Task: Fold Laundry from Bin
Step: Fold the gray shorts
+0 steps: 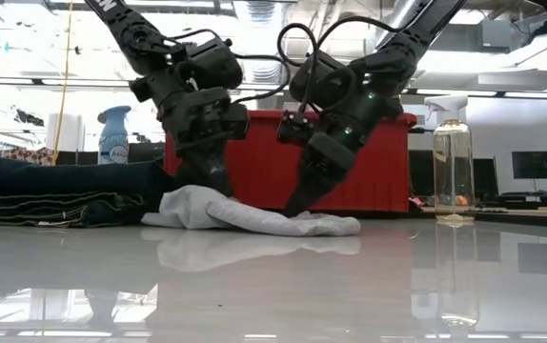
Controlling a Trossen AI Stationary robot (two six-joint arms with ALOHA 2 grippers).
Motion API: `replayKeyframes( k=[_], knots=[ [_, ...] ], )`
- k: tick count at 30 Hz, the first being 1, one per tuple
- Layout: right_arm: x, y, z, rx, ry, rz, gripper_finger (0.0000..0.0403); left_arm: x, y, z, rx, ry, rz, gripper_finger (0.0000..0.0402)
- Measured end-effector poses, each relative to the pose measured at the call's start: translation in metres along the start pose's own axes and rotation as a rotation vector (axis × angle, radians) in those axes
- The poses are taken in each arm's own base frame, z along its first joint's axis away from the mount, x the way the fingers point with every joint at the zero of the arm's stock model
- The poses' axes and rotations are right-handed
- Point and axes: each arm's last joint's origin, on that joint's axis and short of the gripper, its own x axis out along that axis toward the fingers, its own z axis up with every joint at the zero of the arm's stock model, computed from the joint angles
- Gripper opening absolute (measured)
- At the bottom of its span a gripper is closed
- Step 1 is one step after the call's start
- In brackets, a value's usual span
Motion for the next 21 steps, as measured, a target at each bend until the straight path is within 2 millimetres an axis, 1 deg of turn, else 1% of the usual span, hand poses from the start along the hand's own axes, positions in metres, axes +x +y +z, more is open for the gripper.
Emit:
replayKeyframes(
  k=[5,9,12,18,21],
  knots=[
    [0.0,0.0,-0.003,0.004,0.03,-0.008,0.0016,-0.007,-0.004,0.01,0.022,0.027,0.079,0.0],
    [0.001,0.0,-0.006,0.031,0.058,-0.009,0.0017,-0.014,-0.002,0.01,0.025,0.099,0.241,0.0],
    [0.001,0.0,-0.007,0.062,0.074,-0.009,0.0018,-0.017,-0.001,0.01,0.031,0.113,0.342,0.0],
    [0.001,0.0,-0.009,0.066,0.095,-0.008,0.0018,-0.031,-0.002,0.013,0.04,0.063,0.44,0.0],
    [0.001,0.001,-0.011,0.068,0.119,-0.006,0.0018,-0.047,-0.003,0.02,0.038,-0.024,0.483,0.0]
  ],
)
